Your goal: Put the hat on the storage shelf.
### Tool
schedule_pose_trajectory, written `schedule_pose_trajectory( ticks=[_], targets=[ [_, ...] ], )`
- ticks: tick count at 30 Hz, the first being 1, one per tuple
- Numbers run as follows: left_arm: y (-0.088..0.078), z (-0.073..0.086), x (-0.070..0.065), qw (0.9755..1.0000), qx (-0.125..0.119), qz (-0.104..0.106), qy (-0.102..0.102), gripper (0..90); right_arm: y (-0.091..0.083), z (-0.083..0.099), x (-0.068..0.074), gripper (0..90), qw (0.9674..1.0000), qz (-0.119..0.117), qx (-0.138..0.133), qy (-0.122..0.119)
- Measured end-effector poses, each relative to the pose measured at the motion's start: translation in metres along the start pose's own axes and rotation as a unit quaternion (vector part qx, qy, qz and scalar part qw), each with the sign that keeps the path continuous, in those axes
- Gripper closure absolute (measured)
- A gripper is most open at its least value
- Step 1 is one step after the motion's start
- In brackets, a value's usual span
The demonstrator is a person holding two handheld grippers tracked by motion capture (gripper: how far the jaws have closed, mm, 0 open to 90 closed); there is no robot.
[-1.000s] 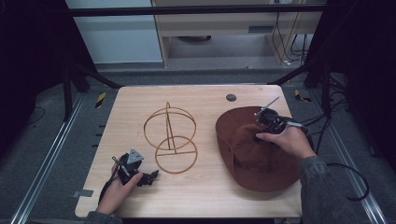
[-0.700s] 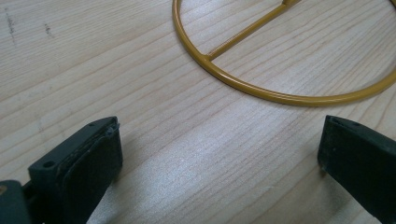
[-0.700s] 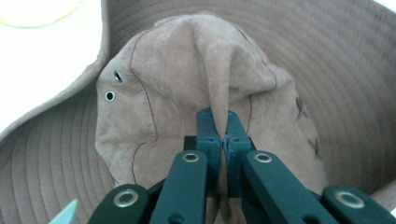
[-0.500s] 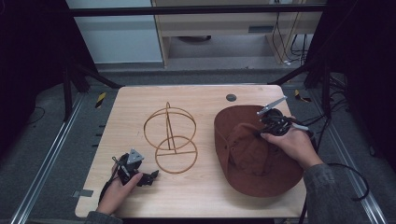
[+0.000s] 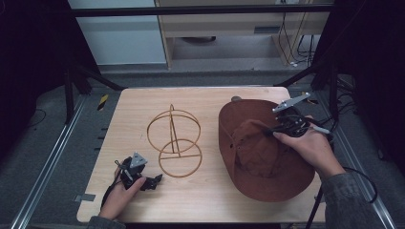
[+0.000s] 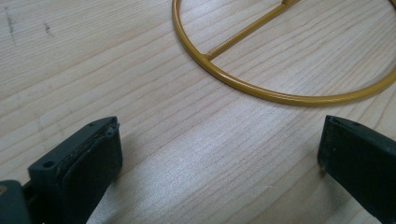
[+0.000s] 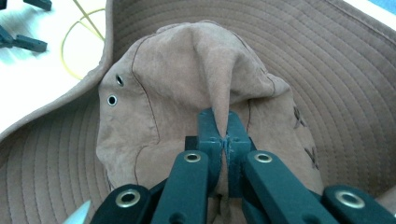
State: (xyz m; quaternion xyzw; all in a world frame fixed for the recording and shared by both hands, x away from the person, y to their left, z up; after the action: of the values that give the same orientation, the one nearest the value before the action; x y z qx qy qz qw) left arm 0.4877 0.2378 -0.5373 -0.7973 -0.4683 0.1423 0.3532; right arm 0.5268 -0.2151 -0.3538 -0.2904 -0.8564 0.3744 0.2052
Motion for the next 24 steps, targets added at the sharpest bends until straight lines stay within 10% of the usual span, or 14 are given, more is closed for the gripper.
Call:
schedule_pose_trajectory(
  ticks=[24],
  targets=[
    [0.0,0.0,0.0,1.0,0.0,0.0,0.0,0.0,-0.047,-0.027,0.028,89.1,0.9969,-0.012,-0.076,-0.016]
  ],
)
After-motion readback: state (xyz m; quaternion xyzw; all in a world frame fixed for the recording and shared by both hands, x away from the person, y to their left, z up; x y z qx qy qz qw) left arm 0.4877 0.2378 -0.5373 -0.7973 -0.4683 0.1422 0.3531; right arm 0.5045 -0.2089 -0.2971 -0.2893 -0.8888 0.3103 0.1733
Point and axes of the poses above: each handheld gripper's, and its own axes: y roughly forward along the jaws, z roughly out of its underside, x roughly to its left, the point moved 4 cm from there along y, roughly forward along the jaws, and after that the axes turned 7 degrees about -z, right-handed, at the moved point
